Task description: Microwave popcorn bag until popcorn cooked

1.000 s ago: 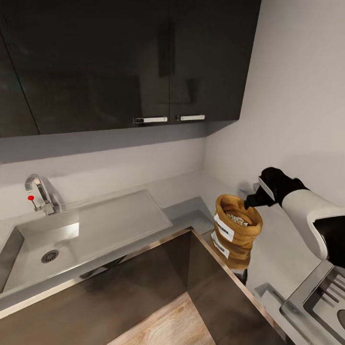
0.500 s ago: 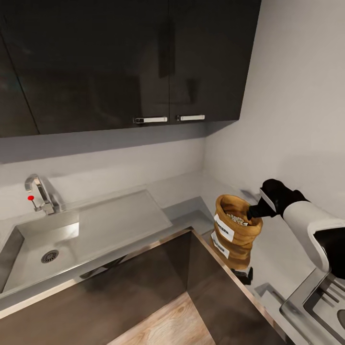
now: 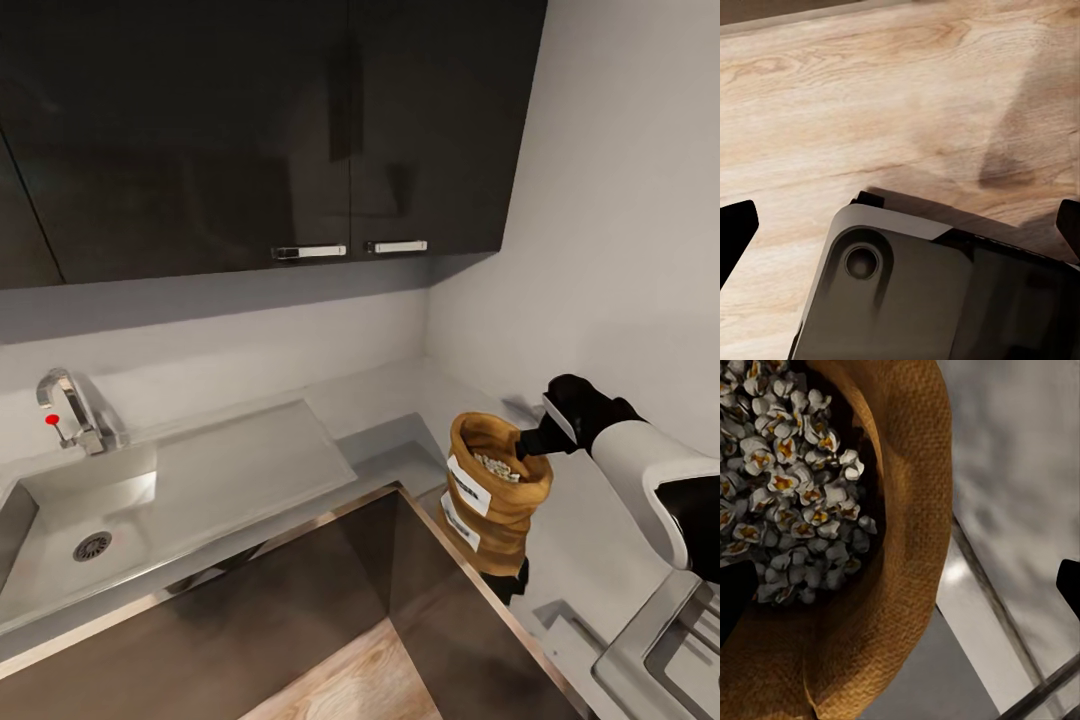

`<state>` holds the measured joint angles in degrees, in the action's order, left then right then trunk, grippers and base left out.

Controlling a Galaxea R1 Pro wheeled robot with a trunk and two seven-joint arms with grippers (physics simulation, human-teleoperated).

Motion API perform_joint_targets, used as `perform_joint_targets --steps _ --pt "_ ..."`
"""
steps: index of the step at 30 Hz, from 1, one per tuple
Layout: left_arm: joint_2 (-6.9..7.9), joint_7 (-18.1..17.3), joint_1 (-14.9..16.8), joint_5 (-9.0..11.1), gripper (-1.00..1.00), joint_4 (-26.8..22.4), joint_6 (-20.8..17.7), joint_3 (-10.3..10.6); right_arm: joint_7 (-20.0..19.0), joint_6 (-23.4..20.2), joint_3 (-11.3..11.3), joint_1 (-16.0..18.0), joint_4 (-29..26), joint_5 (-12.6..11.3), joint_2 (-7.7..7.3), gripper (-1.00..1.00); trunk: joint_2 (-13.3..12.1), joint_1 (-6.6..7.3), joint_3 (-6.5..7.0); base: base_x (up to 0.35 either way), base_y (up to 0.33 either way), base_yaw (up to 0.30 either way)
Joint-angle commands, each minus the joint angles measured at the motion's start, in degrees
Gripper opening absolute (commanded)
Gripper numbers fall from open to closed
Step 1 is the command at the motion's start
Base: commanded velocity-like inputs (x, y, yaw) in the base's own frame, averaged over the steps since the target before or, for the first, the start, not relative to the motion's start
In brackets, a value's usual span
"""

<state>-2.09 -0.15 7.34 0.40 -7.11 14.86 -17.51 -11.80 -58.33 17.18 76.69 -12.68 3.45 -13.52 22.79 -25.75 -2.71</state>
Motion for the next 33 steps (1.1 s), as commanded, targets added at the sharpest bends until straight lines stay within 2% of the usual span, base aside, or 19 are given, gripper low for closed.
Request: perform_joint_targets --steps 1,9,12,33 --pt "-0.02 0.0 0.0 0.0 1.0 0.0 0.2 -0.2 -0.5 -0.2 0.2 0.0 -0.1 0.4 -0.08 1.0 0.1 -0.04 -0.13 0.003 -0.001 0.0" --pt "-0.02 0.0 0.0 0.0 1.0 0.0 0.2 -0.2 -0.4 2.1 0.3 -1.0 0.0 0.4 -0.75 1.0 0.1 -0.04 -0.13 0.0 0.0 0.0" --pt "-0.02 0.0 0.0 0.0 1.0 0.0 0.2 -0.2 0.8 3.1 0.2 -1.2 0.1 0.3 -0.8 1.0 0.1 -0.04 -0.13 0.0 0.0 0.0" --pt "-0.02 0.0 0.0 0.0 1.0 0.0 0.2 -0.2 1.7 3.7 0.0 -3.0 0.1 0.3 0.07 1.0 0.1 -0.04 -0.13 0.0 0.0 0.0"
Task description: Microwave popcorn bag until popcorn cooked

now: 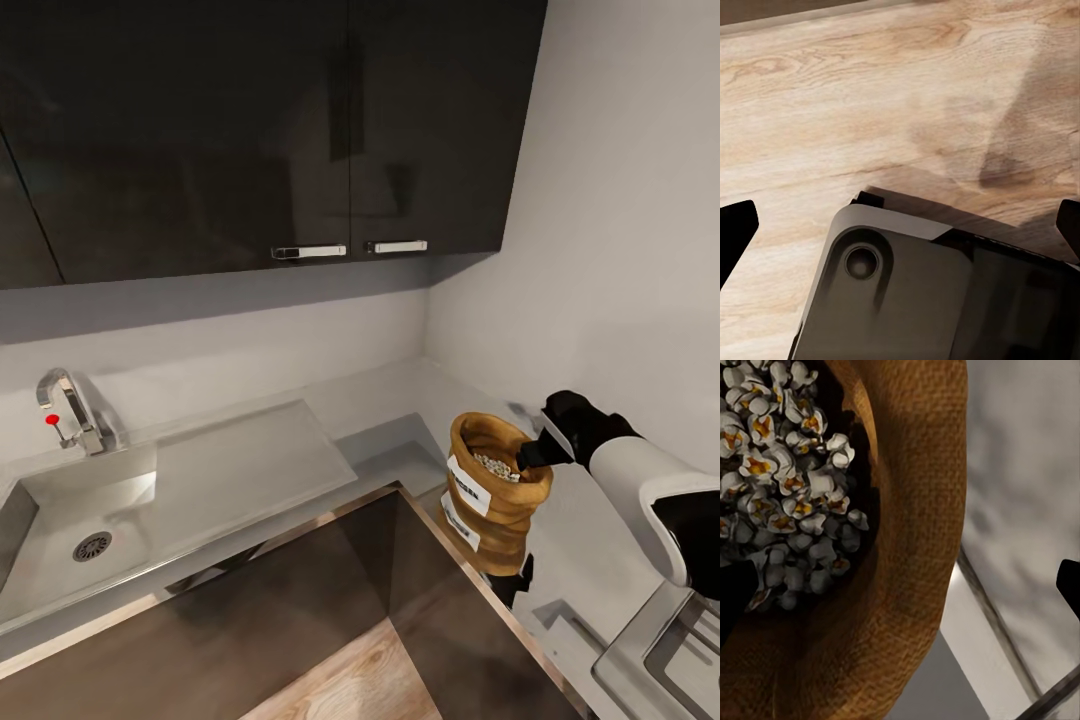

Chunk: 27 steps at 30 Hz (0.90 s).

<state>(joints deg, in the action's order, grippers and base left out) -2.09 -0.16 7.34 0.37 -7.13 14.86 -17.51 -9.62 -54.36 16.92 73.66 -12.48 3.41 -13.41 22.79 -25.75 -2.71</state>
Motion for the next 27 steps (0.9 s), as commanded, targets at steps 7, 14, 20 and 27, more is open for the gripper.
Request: perform_joint_targets --steps 7,14,20,27 --pt "-0.02 0.0 0.0 0.0 1.0 0.0 0.2 -0.2 -0.5 0.6 0.2 -0.4 0.0 0.4 -0.03 1.0 0.1 -0.04 -0.13 0.0 0.0 0.0" --pt "-0.02 0.0 0.0 0.1 1.0 0.0 0.2 -0.2 -0.5 1.0 0.2 -1.3 0.0 0.4 -0.03 1.0 0.1 -0.04 -0.13 0.0 0.0 0.0" --pt "-0.02 0.0 0.0 0.1 1.0 0.0 0.2 -0.2 -0.5 1.1 0.2 -1.8 -0.1 0.4 -0.03 1.0 0.1 -0.04 -0.13 0.0 0.0 0.0" --pt "-0.02 0.0 0.0 0.1 1.0 0.0 0.2 -0.2 -0.5 2.1 0.2 -2.4 0.0 0.4 0.03 1.0 0.1 -0.04 -0.13 0.0 0.0 0.0"
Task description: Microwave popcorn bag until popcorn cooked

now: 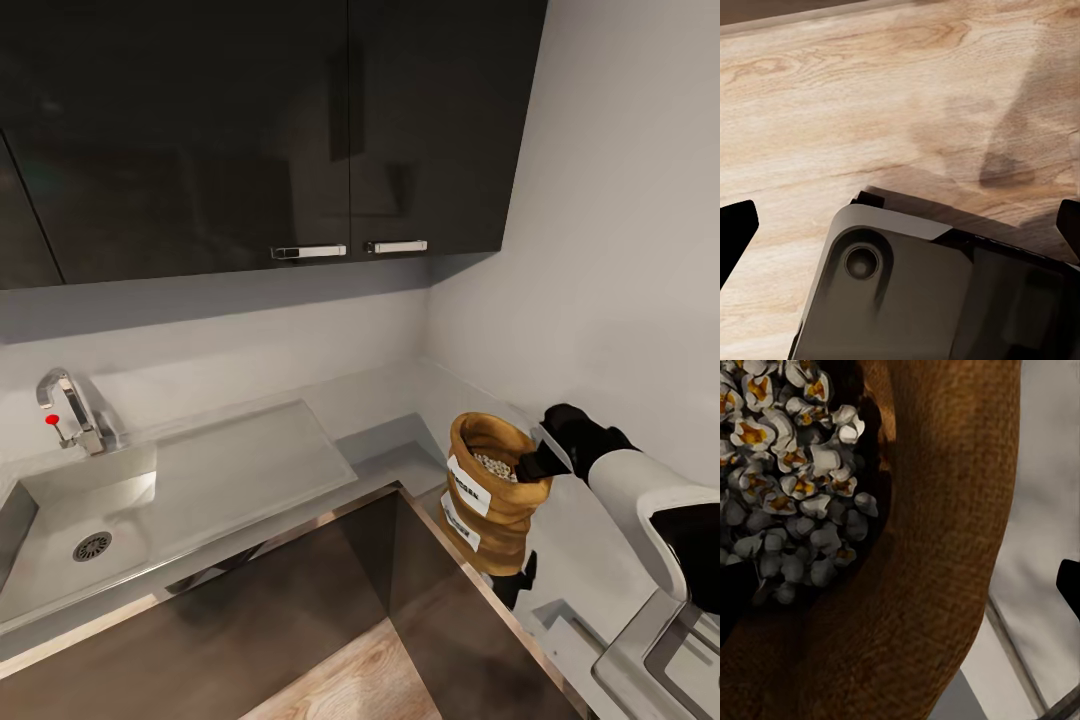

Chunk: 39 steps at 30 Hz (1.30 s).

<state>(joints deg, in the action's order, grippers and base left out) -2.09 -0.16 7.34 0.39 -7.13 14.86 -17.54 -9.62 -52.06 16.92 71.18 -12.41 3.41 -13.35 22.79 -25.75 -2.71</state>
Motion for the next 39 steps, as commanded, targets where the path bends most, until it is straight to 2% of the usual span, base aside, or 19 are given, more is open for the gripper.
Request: perform_joint_targets --steps 1,2,3,39 --pt "-0.02 0.0 0.0 0.0 1.0 0.0 0.2 -0.1 -0.5 -0.1 0.2 0.0 -0.1 0.4 -0.05 1.0 0.1 -0.04 -0.13 0.0 0.0 0.0" --pt "-0.02 0.0 0.0 0.0 1.0 0.0 0.2 -0.1 -0.5 -0.1 0.2 0.0 -0.1 0.4 -0.03 1.0 0.1 -0.04 -0.13 0.0 0.0 0.0" --pt "-0.02 0.0 0.0 0.0 1.0 0.0 0.2 -0.1 -0.5 0.0 0.2 0.0 -0.1 0.4 -0.06 -1.0 0.1 -0.04 -0.13 0.0 0.0 0.0" --pt "-0.02 0.0 0.0 0.0 1.0 0.1 0.2 -0.2 -0.6 -0.1 -0.3 0.1 -0.1 0.0 -0.1 -1.0 0.1 -0.04 -0.13 0.0 0.0 0.0"
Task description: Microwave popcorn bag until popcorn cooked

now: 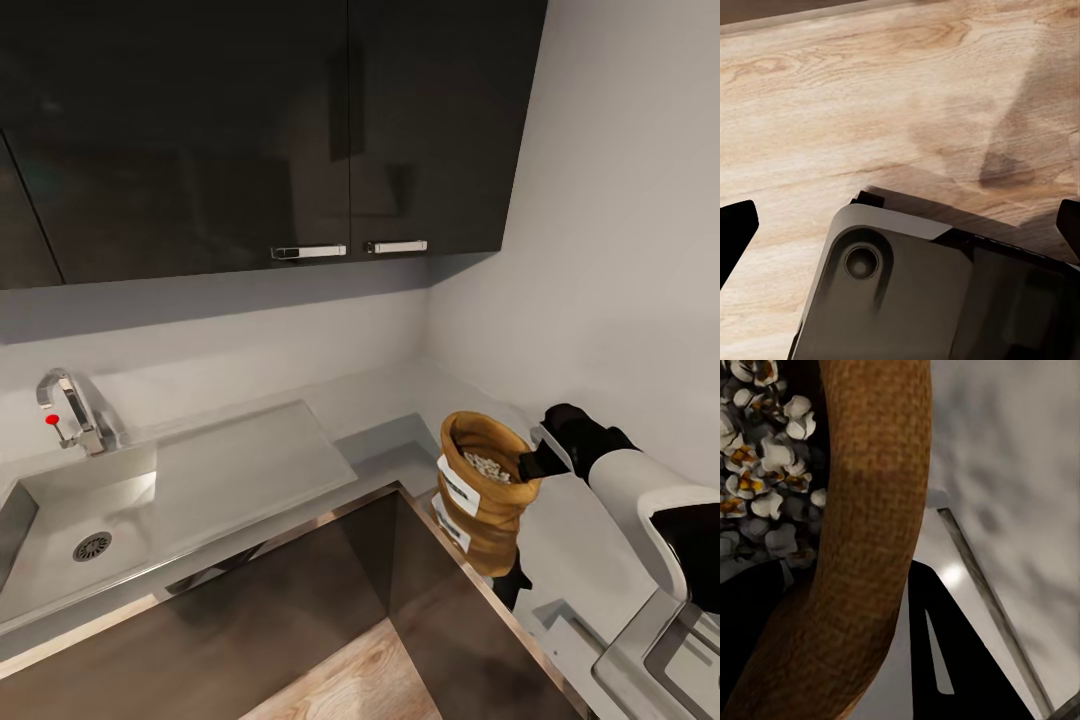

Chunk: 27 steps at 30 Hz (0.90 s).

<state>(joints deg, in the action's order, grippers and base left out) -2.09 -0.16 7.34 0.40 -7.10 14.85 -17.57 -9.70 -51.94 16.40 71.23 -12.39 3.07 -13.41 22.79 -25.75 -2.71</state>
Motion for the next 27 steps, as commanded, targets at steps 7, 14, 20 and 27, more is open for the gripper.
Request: perform_joint_targets --steps 7,14,20,27 --pt "-0.02 0.0 0.0 0.0 1.0 0.0 0.2 -0.2 -0.7 -0.8 0.1 0.6 -0.2 0.1 -0.04 -1.0 0.1 -0.04 -0.13 0.0 0.0 0.0" --pt "-0.02 0.0 0.0 0.0 1.0 0.0 0.2 -0.2 -1.2 -4.2 0.0 2.8 -0.6 -0.1 -0.17 -1.0 0.1 -0.04 -0.13 0.0 0.0 0.0" --pt "-0.02 0.0 0.0 0.0 1.0 0.0 0.2 -0.2 -1.3 -8.1 -0.1 4.8 -0.9 -0.1 -0.39 -1.0 0.1 -0.04 -0.13 0.0 0.0 0.0" --pt "-0.02 -0.1 0.0 0.0 1.0 0.0 0.2 -0.2 -1.3 -8.1 -0.1 6.6 -1.9 -0.1 -0.69 -1.0 0.1 -0.04 -0.13 0.0 0.0 0.0"
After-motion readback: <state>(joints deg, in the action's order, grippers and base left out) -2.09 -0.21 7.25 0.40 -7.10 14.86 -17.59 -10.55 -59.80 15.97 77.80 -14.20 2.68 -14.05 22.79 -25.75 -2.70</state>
